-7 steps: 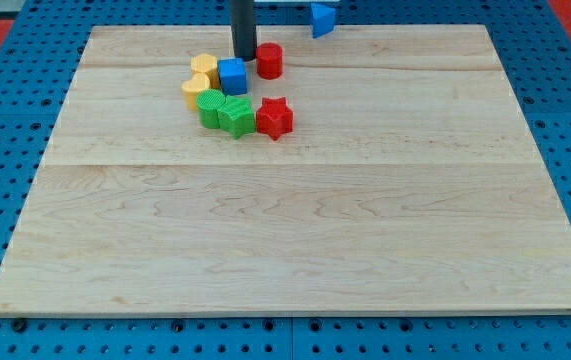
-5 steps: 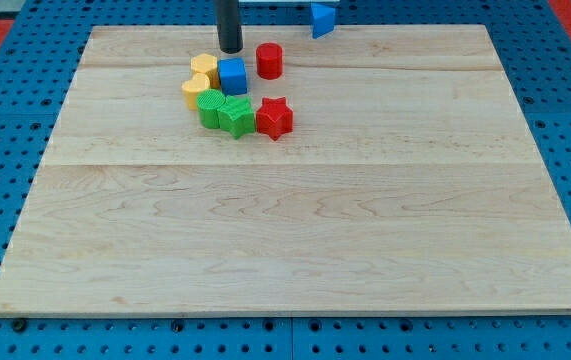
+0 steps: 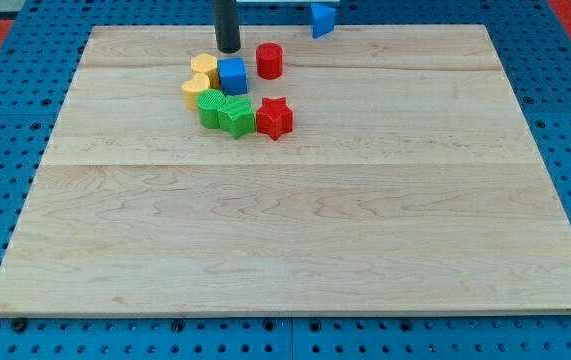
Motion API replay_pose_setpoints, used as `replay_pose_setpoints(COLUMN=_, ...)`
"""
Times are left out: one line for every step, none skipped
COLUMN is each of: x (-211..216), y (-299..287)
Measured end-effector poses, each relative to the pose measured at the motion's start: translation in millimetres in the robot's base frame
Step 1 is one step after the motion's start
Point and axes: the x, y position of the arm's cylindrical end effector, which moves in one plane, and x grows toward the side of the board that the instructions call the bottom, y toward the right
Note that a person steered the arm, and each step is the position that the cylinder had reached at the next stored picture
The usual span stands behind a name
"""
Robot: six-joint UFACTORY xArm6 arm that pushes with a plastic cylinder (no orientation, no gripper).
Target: Point your arm at red star
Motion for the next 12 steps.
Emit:
replay_pose_setpoints(x=-3, y=2)
replay_pose_setpoints(x=4, y=-6)
replay_pose_setpoints(x=4, y=-10)
replay_pose_setpoints(x=4, y=-14)
replay_pose_setpoints(x=4, y=-26)
replay_pose_setpoints(x=4, y=-44)
replay_pose_setpoints(x=26, y=-63)
replay_pose_setpoints(x=106, y=-70)
replay_pose_setpoints(x=191, y=-75)
replay_pose_setpoints(x=234, y=-47)
replay_pose_setpoints(x=277, y=-10)
replay_pose_setpoints(x=302, y=49)
